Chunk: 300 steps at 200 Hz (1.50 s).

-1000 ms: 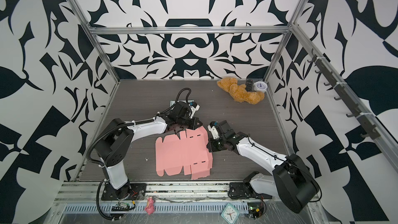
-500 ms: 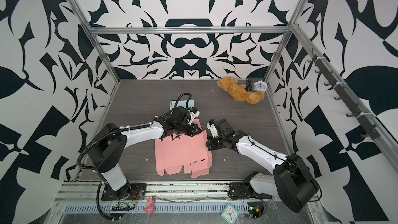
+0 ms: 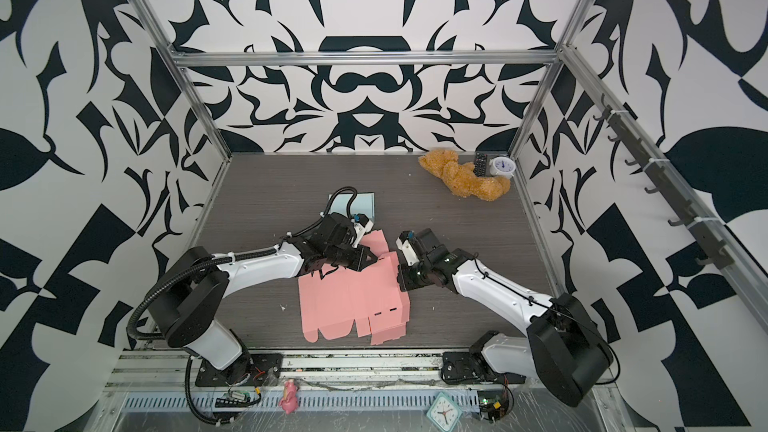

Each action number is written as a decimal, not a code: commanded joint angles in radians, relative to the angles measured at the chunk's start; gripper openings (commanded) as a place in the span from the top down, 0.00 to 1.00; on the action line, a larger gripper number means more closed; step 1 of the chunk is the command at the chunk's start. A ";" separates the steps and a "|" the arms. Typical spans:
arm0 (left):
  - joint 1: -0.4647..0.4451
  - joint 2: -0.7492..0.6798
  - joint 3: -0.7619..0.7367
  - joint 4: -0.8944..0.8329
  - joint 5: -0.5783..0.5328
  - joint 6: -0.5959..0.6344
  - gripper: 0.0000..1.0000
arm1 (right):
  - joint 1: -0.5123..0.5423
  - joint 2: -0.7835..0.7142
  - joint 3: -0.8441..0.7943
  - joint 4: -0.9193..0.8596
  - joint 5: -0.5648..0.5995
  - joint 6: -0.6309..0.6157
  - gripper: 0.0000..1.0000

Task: Fold the paper box

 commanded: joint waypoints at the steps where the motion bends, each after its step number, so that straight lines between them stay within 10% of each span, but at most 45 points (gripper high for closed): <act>1: 0.044 -0.055 -0.026 0.002 0.000 0.009 0.98 | 0.007 0.004 0.041 -0.031 0.021 -0.034 1.00; 70: 0.219 -0.115 -0.096 -0.061 0.000 0.053 0.97 | 0.035 0.020 0.077 -0.083 0.065 -0.073 1.00; 300: 0.218 -0.085 -0.125 -0.061 0.114 0.065 0.97 | 0.047 0.057 0.138 -0.089 0.088 -0.089 1.00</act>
